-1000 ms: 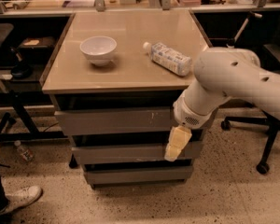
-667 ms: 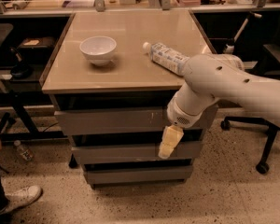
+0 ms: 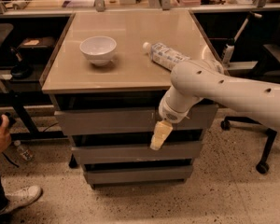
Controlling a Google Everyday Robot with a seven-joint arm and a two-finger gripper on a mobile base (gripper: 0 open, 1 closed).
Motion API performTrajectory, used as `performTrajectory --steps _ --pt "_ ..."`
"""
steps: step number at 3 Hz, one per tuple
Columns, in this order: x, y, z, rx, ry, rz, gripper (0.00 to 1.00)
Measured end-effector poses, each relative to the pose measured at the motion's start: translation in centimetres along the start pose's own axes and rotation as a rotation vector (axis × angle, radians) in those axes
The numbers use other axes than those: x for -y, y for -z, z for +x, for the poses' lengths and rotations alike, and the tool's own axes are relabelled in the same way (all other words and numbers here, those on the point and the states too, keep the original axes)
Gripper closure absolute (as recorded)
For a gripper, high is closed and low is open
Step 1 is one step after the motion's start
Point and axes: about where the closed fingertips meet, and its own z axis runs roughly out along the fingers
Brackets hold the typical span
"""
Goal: Open top drawer
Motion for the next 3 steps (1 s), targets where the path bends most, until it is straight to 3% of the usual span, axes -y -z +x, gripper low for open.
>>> performTrajectory --steps 3 --pt "0.4 -1.7 -0.5 -0.005 0.035 -0.011 0.0"
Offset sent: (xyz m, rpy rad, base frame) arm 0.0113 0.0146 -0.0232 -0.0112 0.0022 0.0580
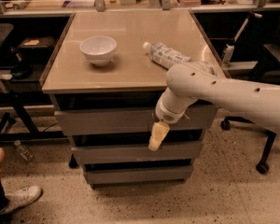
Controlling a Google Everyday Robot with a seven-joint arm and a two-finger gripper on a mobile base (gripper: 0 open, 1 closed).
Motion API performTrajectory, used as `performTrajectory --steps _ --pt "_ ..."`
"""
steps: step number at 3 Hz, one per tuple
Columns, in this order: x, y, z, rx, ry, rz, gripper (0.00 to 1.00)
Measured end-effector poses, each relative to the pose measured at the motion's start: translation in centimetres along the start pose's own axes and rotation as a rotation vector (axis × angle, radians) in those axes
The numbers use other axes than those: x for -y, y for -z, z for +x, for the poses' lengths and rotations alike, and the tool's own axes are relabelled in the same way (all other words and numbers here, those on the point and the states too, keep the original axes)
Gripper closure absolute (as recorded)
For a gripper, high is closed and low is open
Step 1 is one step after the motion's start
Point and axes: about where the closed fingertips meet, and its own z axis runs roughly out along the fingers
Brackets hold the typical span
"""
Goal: Open top drawer
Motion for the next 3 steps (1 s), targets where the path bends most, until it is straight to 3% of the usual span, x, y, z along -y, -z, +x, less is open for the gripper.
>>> performTrajectory --steps 2,3 --pt "-4.6 0.6 2.4 -0.037 -0.016 -0.094 0.0" --pt "-8.6 2.0 4.6 -0.061 -0.026 -0.164 0.0"
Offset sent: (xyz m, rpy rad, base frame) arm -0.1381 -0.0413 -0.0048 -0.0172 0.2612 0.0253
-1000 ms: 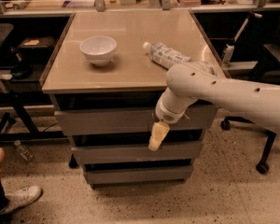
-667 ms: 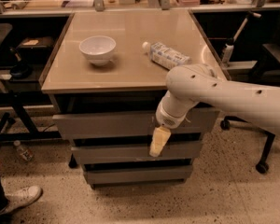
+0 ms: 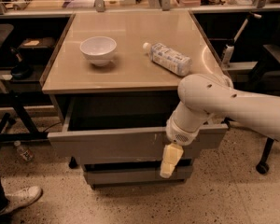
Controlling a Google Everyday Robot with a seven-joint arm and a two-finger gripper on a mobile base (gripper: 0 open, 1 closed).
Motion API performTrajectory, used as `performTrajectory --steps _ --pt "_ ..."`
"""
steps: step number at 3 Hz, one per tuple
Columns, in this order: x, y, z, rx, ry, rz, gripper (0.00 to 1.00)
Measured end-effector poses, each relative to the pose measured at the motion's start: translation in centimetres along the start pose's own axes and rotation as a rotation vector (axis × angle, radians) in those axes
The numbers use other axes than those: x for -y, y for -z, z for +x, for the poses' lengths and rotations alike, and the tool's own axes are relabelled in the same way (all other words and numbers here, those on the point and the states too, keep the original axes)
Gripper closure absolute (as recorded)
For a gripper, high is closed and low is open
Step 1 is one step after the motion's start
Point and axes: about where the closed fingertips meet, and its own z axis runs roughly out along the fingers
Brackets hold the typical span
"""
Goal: Open top drawer
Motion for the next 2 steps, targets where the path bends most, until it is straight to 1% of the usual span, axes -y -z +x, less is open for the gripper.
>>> performTrajectory --steps 1,2 --pt "-2.7 0.5 1.5 -0.011 -0.001 -0.047 0.0" --pt "-4.7 0.8 2.5 -0.02 0.001 -0.086 0.0"
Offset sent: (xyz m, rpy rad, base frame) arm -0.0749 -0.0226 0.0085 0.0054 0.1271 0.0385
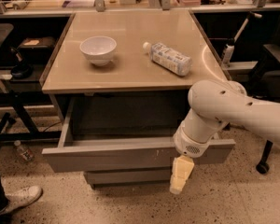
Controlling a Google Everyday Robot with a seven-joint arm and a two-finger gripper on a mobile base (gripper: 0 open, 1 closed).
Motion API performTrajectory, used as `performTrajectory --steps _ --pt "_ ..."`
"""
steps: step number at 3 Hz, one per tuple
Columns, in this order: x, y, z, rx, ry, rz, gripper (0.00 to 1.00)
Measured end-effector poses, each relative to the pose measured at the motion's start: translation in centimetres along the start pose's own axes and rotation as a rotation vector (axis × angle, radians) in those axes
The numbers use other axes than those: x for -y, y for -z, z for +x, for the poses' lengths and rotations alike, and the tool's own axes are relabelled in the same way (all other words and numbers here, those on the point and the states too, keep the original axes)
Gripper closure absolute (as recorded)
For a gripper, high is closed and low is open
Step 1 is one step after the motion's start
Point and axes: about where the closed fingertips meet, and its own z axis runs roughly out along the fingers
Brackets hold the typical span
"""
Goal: Open top drawer
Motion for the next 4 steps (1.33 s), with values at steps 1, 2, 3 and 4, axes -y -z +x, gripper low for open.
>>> performTrajectory --steps 1,2,3,4 --pt "-2.1 0.0 1.5 -0.021 -0.005 -0.046 0.0" --pt "-4.2 0.8 2.8 -0.023 -0.021 -0.076 0.0" --pt "-7.4 4.3 5.6 -0.051 -0.036 -0.096 0.0" --pt "-7.5 4.4 5.6 -0.052 -0.035 -0.097 0.0"
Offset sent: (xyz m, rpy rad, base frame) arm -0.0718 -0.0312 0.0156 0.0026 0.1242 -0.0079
